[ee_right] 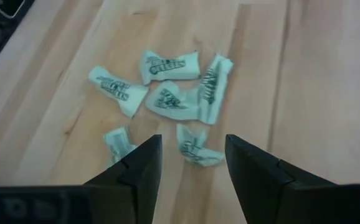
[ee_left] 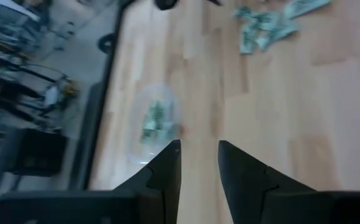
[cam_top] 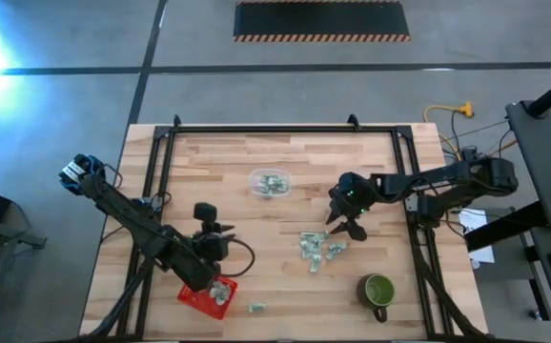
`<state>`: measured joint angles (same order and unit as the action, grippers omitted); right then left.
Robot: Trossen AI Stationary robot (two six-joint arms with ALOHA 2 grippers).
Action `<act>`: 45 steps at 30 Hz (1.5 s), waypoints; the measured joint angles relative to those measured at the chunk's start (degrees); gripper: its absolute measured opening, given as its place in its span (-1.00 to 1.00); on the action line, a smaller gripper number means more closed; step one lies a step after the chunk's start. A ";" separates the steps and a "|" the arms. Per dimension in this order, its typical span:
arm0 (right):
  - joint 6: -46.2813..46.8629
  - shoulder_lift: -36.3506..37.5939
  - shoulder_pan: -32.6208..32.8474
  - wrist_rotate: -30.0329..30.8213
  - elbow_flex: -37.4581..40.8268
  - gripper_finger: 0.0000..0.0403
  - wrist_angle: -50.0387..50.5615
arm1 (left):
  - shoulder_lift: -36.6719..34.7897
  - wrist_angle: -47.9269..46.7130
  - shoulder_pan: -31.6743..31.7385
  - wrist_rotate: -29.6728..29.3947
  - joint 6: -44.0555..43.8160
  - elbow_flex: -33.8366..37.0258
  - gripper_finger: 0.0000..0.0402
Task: Pick and place items into bin
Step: Put the stevia packet into the transparent bin
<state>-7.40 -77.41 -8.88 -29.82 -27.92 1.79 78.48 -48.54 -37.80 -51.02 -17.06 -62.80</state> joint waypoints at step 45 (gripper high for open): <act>-2.44 -9.62 6.40 11.17 0.02 -0.52 -5.70 | -0.31 1.62 0.00 -4.98 -0.72 3.68 -0.56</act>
<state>-9.84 -87.03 -2.48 -18.65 -27.90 -3.91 78.17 -46.92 -37.80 -56.01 -17.78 -59.11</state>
